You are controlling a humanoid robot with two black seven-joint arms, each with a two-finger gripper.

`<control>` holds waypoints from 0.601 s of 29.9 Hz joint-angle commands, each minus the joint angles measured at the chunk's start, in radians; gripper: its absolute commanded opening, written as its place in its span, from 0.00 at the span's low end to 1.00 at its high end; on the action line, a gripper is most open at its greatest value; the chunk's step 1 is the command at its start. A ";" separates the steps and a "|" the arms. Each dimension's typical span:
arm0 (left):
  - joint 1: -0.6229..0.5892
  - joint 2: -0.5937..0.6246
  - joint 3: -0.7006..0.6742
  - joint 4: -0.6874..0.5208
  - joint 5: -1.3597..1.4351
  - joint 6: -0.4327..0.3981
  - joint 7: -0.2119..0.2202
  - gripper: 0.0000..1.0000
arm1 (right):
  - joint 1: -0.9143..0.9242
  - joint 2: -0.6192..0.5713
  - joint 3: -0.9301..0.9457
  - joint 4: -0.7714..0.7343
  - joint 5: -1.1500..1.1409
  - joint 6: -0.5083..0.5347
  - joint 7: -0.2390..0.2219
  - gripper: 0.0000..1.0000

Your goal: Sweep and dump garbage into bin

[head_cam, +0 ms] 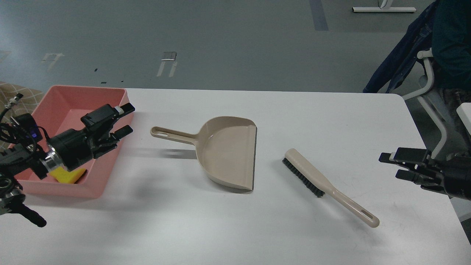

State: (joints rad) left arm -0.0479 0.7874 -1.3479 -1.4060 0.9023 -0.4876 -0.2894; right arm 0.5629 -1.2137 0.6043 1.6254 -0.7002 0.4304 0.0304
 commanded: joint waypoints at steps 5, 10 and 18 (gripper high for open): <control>-0.199 -0.013 -0.048 0.033 -0.117 -0.001 0.041 0.98 | 0.003 0.188 0.276 -0.116 0.082 -0.065 -0.001 0.97; -0.335 -0.075 -0.007 0.131 -0.115 -0.001 0.053 0.97 | 0.028 0.347 0.426 -0.263 0.080 -0.076 -0.001 0.97; -0.601 -0.250 0.079 0.407 -0.115 0.004 0.084 0.97 | 0.286 0.606 0.474 -0.654 0.079 -0.078 0.020 0.96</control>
State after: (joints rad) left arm -0.5656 0.5899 -1.2992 -1.0884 0.7868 -0.4885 -0.2069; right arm 0.7521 -0.6809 1.0733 1.1253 -0.6210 0.3549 0.0309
